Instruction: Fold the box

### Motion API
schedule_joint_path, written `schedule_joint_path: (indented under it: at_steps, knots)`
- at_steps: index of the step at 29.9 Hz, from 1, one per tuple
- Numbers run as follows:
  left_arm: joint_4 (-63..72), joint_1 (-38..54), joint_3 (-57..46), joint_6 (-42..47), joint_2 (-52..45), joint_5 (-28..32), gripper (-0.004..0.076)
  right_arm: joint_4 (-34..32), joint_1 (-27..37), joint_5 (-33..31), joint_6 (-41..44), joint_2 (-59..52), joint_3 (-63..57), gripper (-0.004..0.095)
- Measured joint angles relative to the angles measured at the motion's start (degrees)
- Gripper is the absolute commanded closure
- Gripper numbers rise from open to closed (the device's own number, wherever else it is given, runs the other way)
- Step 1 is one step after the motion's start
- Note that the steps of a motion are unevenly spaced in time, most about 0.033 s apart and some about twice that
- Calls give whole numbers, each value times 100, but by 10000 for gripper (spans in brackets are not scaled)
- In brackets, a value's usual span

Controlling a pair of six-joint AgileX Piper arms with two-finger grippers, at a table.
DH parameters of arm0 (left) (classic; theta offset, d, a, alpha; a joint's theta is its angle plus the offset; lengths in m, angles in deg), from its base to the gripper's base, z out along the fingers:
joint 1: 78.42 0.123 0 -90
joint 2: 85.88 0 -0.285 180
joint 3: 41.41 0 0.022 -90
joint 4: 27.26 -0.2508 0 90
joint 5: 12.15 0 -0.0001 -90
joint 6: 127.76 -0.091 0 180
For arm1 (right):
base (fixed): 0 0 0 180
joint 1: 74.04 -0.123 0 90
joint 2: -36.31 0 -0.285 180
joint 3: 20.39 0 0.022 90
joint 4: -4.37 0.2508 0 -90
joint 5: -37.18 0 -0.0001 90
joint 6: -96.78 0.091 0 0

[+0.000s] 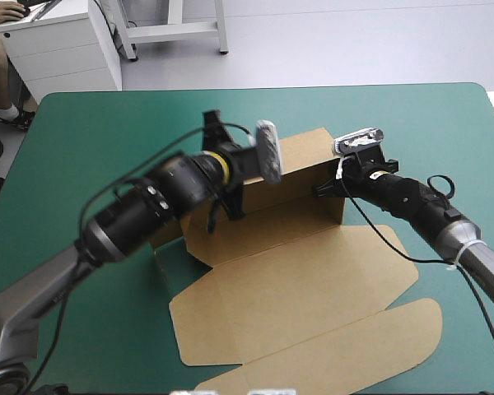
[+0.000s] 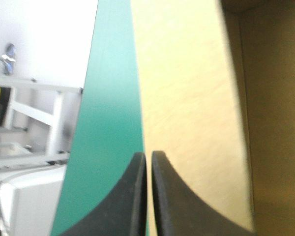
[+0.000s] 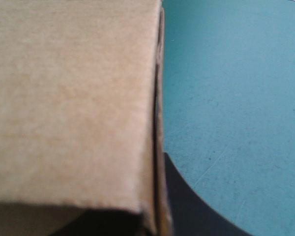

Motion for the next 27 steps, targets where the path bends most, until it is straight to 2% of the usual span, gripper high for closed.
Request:
schedule_joint_path:
  at_steps: [3,5,11,14,19,27]
  knots:
    - [1218,1211,863,-339,85,-424,711,0,0,0,6,0,0,923]
    - [1778,1887,1245,-295,131,-491,711,0,0,0,6,0,0,923]
    - [3600,4355,1462,576,153,-398,711,-11,0,-14,6,0,0,923]
    - [4421,5486,1159,861,159,-392,711,-17,0,-16,16,0,0,923]
    - [5418,6769,373,953,172,-380,713,-17,0,-21,16,0,0,923]
    - [5902,7712,-1242,954,172,159,714,-20,0,-101,20,0,4,923]
